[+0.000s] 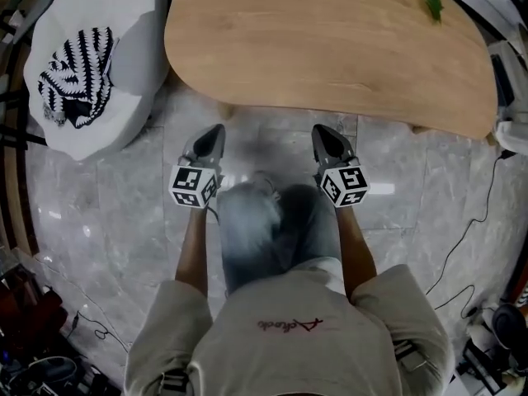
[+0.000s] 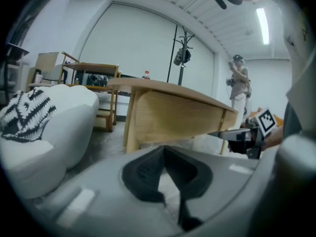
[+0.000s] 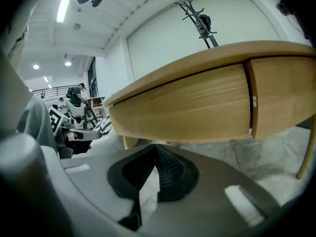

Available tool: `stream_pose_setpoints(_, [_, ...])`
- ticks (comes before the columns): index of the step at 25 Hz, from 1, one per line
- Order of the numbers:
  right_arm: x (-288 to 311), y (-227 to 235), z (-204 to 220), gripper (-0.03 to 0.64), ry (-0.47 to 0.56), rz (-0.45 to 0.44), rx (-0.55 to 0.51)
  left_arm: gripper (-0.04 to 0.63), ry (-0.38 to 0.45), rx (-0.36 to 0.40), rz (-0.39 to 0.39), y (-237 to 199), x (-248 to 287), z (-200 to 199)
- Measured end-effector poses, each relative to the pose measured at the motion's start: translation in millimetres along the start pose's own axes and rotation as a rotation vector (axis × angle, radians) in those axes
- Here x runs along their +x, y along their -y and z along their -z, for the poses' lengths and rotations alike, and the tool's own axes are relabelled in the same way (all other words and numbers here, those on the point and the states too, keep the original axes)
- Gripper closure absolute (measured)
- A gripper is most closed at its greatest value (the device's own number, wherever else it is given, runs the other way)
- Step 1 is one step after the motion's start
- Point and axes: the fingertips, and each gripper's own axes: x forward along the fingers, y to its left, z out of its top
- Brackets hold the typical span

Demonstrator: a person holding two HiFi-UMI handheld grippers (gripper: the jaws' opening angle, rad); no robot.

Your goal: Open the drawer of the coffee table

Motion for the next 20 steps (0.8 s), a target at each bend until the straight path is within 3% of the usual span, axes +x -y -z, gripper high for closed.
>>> stream_pose_setpoints(5, [3.3, -0.6, 14.6, 0.612, 0.037, -0.029, 0.016, 0.595, 0.019, 0.011, -0.002, 8.5, 5.3, 15.9])
stream_pose_setpoints(15, [-3.9, 20.7, 31.7, 0.612, 0.125, -0.079, 0.149, 0.595, 0.050, 0.026, 0.012, 34.0, 24.6, 31.0])
stream_pose_setpoints(20, [1.0, 39.2, 28.1, 0.612, 0.209, -0.146, 0.288, 0.595, 0.146, -0.119, 0.057, 37.4, 42.0, 26.5])
